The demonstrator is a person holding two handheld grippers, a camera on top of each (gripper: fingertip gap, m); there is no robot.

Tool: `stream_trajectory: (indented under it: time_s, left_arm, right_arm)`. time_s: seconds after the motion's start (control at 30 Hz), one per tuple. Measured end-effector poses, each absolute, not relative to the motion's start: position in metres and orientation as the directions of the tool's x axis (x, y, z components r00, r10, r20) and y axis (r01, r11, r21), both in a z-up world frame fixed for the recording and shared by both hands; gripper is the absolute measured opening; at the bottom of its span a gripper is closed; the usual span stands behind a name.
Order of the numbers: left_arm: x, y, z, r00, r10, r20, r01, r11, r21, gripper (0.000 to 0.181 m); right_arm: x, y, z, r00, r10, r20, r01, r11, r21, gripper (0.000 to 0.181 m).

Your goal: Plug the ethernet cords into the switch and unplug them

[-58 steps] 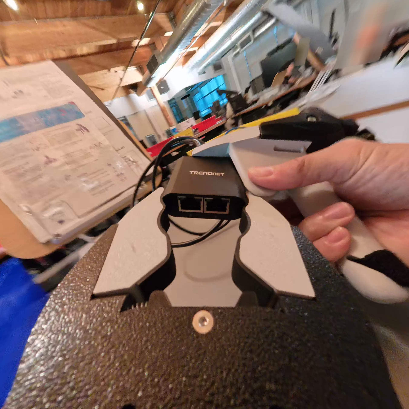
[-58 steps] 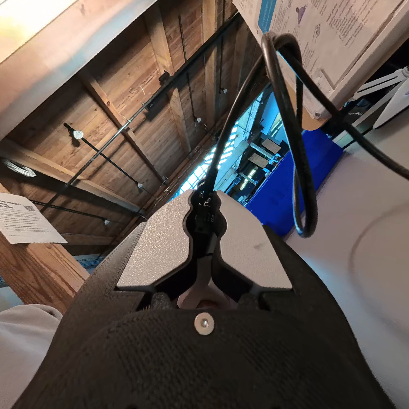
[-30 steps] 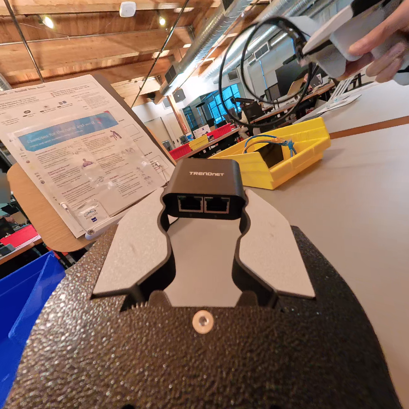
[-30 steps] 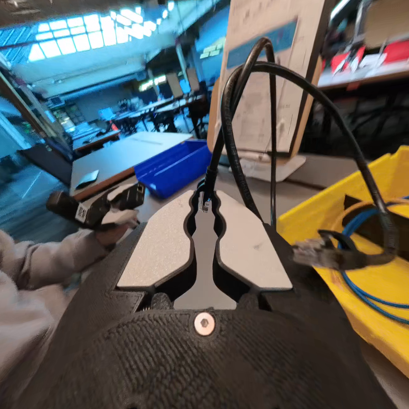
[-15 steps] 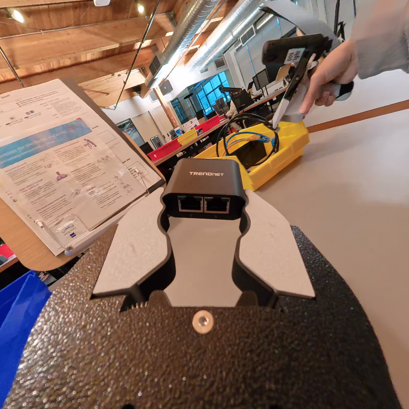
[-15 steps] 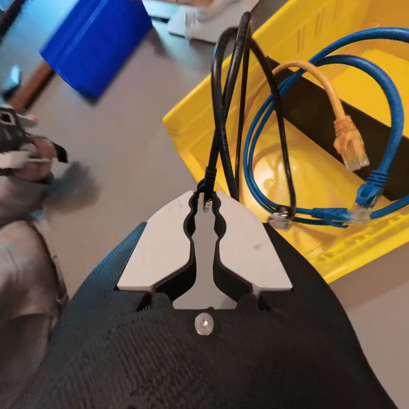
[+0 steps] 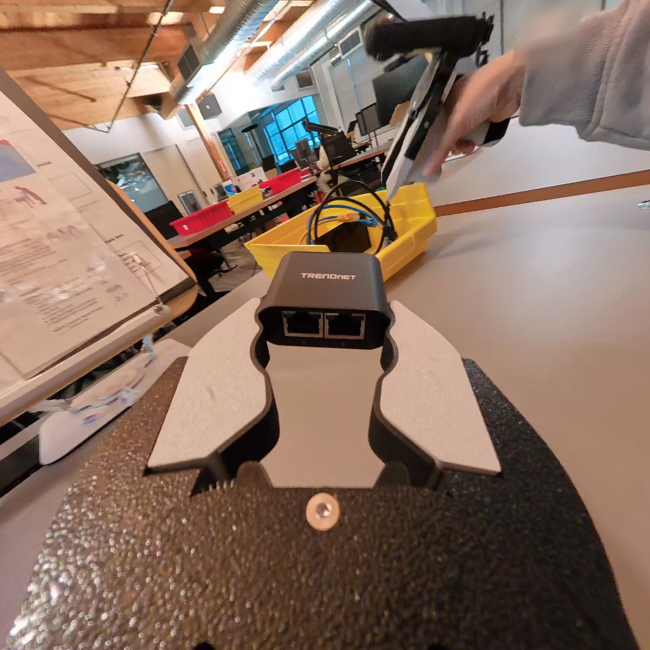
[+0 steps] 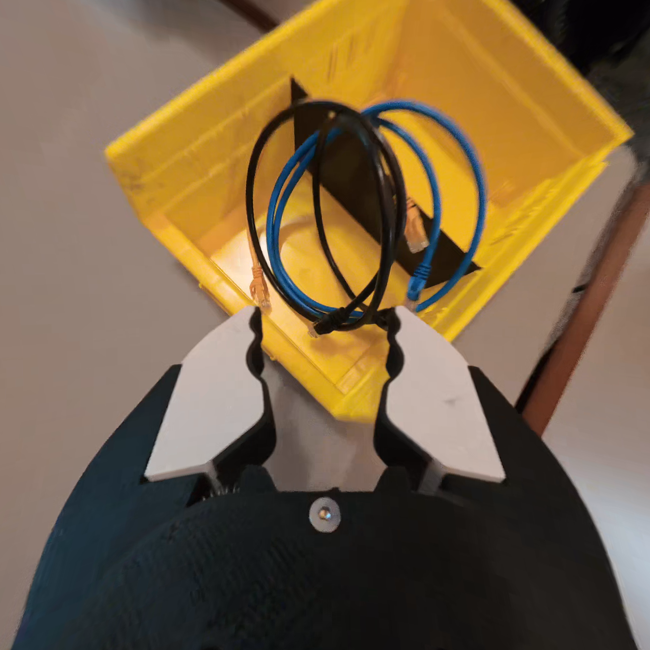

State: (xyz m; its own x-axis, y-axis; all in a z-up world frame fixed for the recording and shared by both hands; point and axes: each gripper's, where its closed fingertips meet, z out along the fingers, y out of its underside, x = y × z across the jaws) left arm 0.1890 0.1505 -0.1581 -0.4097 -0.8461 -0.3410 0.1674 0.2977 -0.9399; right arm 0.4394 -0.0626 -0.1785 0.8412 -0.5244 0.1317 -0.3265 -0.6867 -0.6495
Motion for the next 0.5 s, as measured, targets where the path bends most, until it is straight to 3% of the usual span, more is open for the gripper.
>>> stream_trajectory:
  time_s: [0.03, 0.1, 0.13, 0.23, 0.37, 0.5]
  left_arm:
    - [0.191, 0.148, -0.158, -0.429, -0.839, -0.335, 0.163, 0.292, -0.942, 0.061]
    - [0.193, 0.142, -0.159, -0.49, -0.811, -0.32, 0.155, 0.28, -0.947, 0.061]
    - [0.194, 0.137, -0.16, -0.533, -0.789, -0.306, 0.149, 0.269, -0.952, 0.061]
    - [0.194, 0.117, -0.156, -0.673, -0.686, -0.275, 0.175, 0.214, -0.961, 0.061]
    - [0.197, 0.089, -0.146, -0.774, -0.541, -0.329, 0.268, 0.191, -0.944, 0.061]
    - [0.197, 0.063, -0.147, -0.799, -0.404, -0.446, 0.359, 0.275, -0.892, 0.061]
  right_arm:
    - [0.433, -0.066, -0.167, 0.832, -0.536, 0.147, -0.307, -0.663, -0.682, 0.073]
    - [0.406, -0.06, -0.146, 0.841, -0.534, 0.09, -0.275, -0.564, -0.779, 0.089]
    - [0.379, -0.043, -0.137, 0.886, -0.463, 0.004, -0.25, -0.487, -0.837, 0.087]
    - [0.268, 0.013, -0.122, 0.93, -0.018, -0.368, -0.357, -0.288, -0.889, 0.08]
    - [0.212, 0.056, -0.124, 0.679, 0.227, -0.698, -0.676, -0.178, -0.715, 0.081]
    - [0.199, 0.071, -0.131, 0.43, 0.346, -0.834, -0.838, -0.19, -0.511, 0.071]
